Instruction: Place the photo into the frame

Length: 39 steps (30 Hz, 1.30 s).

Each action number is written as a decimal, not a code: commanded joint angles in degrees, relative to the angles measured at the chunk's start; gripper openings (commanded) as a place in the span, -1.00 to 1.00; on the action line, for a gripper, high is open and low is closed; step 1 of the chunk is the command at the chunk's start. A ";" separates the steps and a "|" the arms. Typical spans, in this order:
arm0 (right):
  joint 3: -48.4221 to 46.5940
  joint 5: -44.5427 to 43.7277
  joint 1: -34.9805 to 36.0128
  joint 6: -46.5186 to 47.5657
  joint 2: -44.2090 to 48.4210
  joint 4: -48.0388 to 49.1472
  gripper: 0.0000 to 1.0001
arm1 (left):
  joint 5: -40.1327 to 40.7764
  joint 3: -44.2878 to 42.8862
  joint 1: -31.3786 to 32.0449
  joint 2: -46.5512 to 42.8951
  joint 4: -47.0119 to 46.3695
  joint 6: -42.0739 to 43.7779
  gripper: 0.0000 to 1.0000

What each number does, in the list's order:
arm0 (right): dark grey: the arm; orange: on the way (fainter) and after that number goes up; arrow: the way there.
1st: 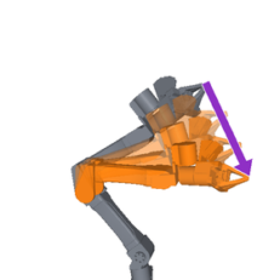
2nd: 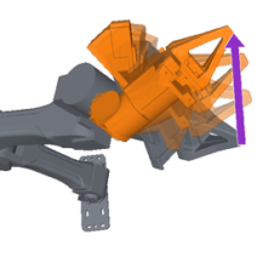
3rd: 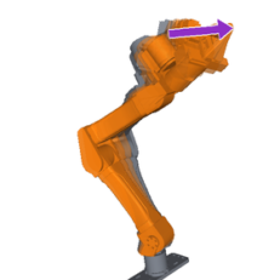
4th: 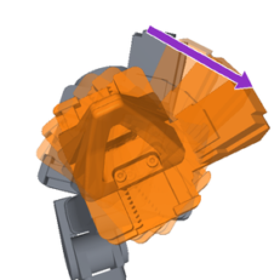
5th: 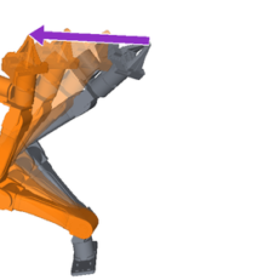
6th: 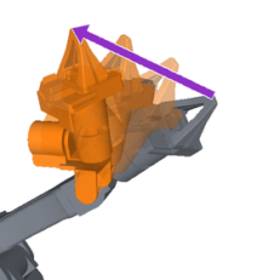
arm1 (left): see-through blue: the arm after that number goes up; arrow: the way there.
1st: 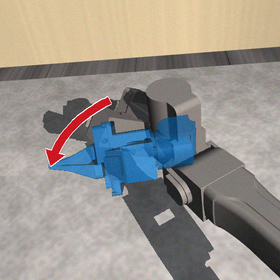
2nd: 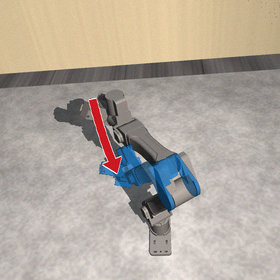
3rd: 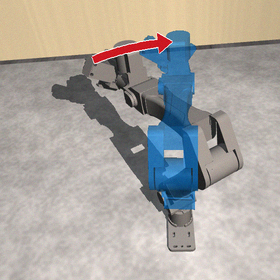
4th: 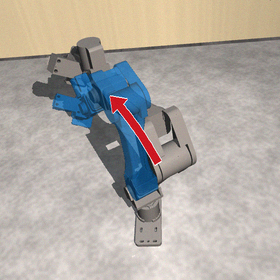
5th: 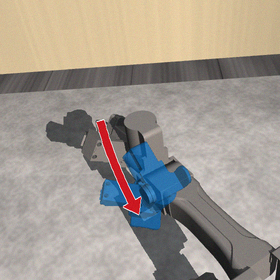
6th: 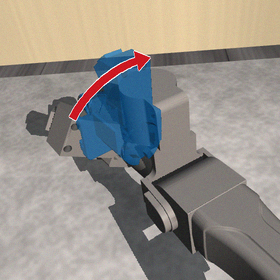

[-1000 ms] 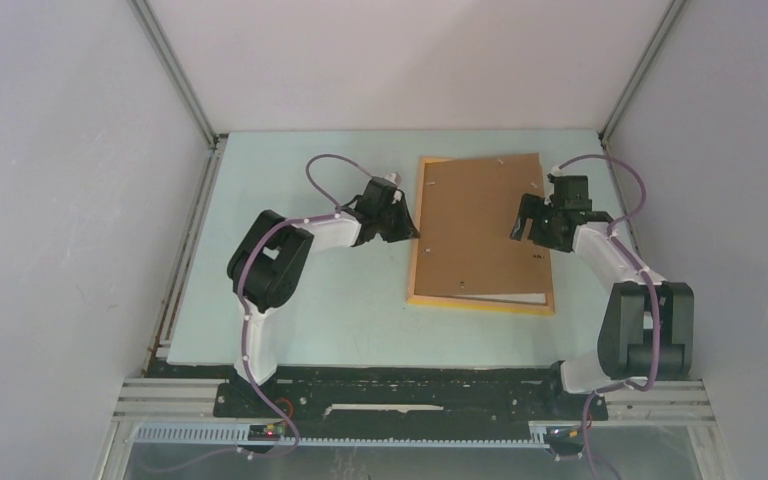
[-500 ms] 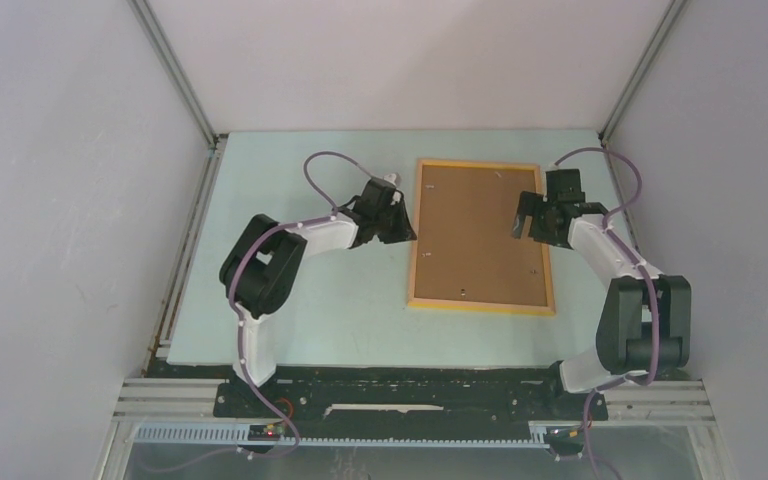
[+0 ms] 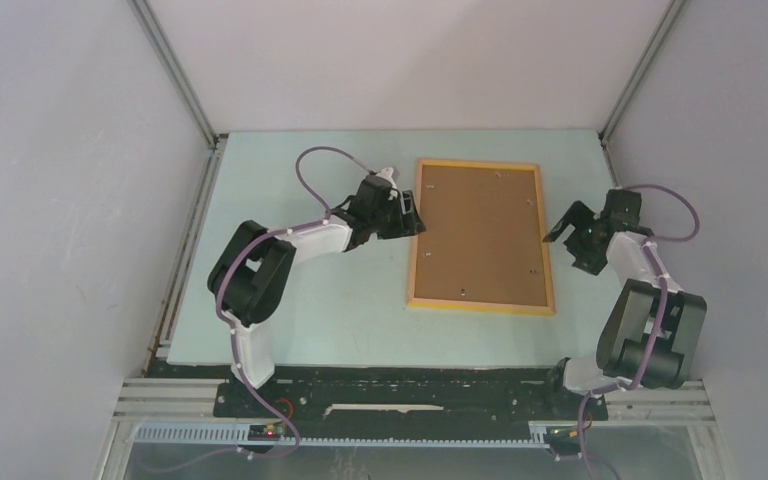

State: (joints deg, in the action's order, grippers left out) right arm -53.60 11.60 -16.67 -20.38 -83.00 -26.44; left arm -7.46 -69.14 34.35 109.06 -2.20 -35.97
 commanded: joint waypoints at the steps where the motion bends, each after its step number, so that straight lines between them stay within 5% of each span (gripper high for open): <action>1: 3.24 5.41 -0.38 -3.89 0.84 3.04 0.99 | 1.82 1.11 1.28 -1.68 -2.04 1.33 0.47; 15: 12.95 9.02 3.86 -4.61 -0.55 8.22 0.99 | 0.87 3.73 1.51 -3.05 1.53 0.56 0.66; 24: 12.82 -1.09 13.02 -3.05 4.46 4.51 0.99 | 1.13 6.14 1.18 -0.46 -3.21 -1.13 0.54; 39: 7.36 -14.01 16.08 0.40 -1.04 0.05 0.51 | -2.77 8.01 0.10 -0.79 -6.48 -2.60 0.44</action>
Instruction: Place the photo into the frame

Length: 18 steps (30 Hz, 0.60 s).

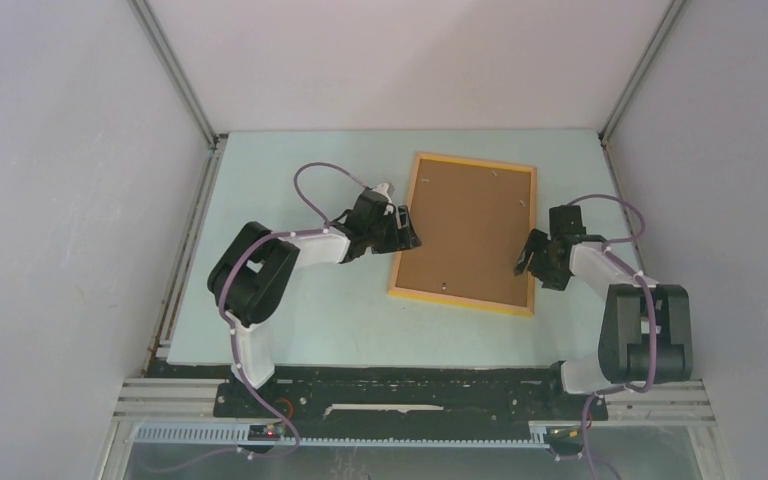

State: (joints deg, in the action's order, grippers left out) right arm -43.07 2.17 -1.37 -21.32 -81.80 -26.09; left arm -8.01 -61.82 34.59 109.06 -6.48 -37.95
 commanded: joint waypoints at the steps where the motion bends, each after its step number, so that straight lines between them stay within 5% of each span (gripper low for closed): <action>1: -3.62 -4.78 0.80 1.32 -2.89 -0.23 0.51 | -2.32 0.76 -0.14 -0.75 -2.28 -0.55 0.43; 11: -6.13 -6.06 1.18 1.39 -7.28 0.68 0.38 | -2.95 0.77 -0.14 -0.76 -2.74 -0.67 0.39; 18: -6.45 -6.69 3.84 0.98 -7.89 -0.99 0.54 | -3.21 0.80 -0.15 -0.62 -2.91 -0.76 0.36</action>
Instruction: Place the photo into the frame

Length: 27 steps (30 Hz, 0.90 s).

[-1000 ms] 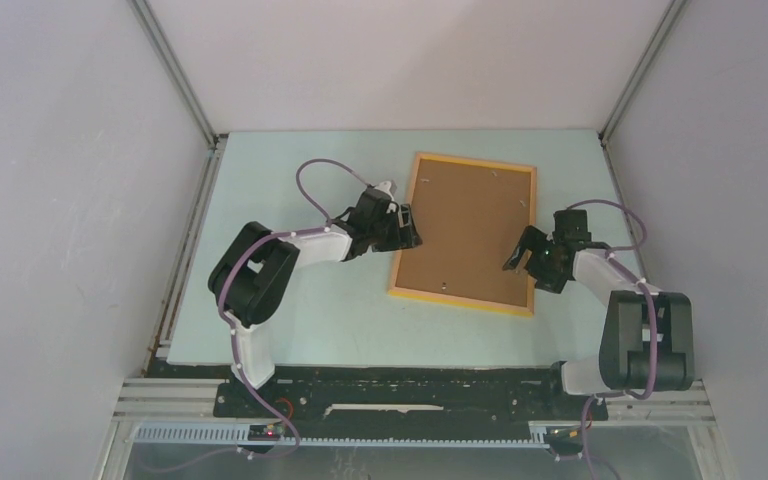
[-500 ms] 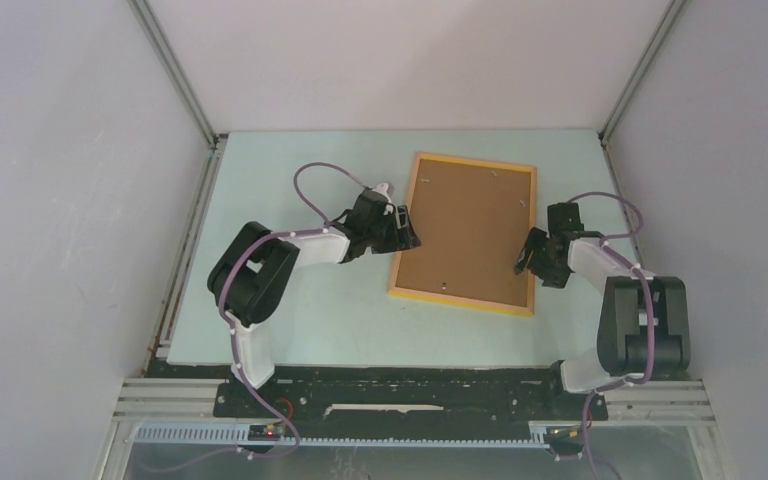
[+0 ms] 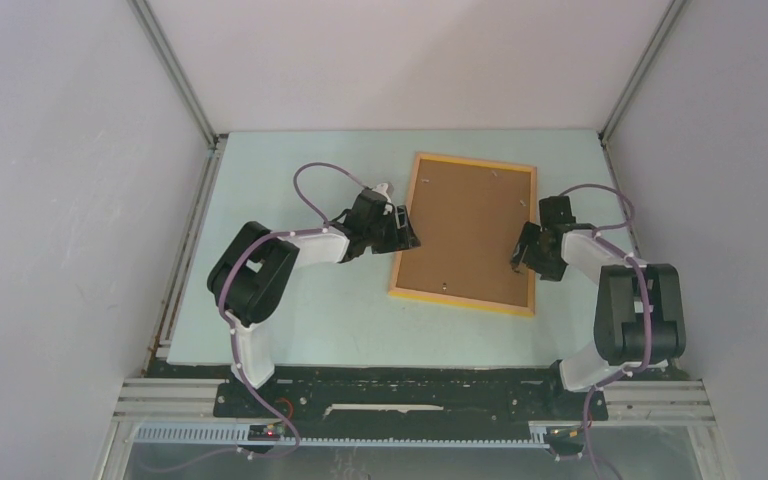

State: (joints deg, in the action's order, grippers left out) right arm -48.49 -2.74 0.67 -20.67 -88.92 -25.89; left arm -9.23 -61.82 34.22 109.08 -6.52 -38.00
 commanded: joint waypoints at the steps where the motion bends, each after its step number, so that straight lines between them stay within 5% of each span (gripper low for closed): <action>1: -0.95 -1.90 1.95 0.28 -0.50 -1.34 0.54 | -2.12 0.71 0.23 -0.48 -2.92 -0.76 0.36; 10: -0.09 -1.74 1.78 0.74 4.45 -3.51 0.59 | -2.37 0.85 0.23 -0.66 -2.97 -0.72 0.35; 27: 2.31 -1.35 1.17 -0.61 3.74 -0.79 0.36 | -2.29 1.36 0.15 -1.17 -3.49 -0.67 0.33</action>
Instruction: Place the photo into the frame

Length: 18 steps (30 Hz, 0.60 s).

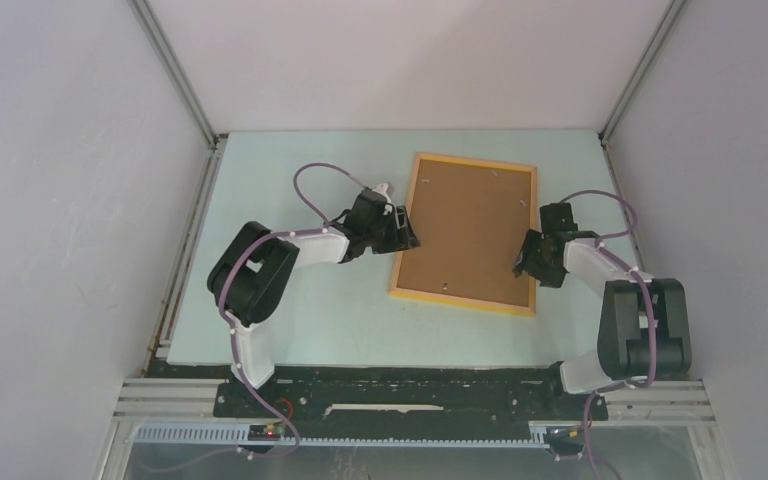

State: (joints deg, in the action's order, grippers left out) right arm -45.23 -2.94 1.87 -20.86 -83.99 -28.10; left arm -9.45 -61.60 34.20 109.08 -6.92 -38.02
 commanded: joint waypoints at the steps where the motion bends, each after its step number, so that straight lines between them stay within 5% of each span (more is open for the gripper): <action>1: -1.06 -1.37 0.05 -0.41 -1.57 1.66 0.36 | -1.98 1.15 0.13 -1.18 -3.09 -0.65 0.33; 9: -1.96 -3.51 -0.32 -2.00 -4.05 3.47 0.32 | -2.11 1.56 0.11 -1.39 -3.58 -0.82 0.32; 18: -1.88 -3.28 -1.43 -4.96 -4.89 4.21 -0.09 | -2.41 1.67 0.01 -1.41 -3.96 -0.97 0.31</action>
State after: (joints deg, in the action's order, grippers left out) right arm -46.57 -2.85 0.75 -23.05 -87.07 -25.98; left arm -9.58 -60.99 34.11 109.08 -8.03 -38.09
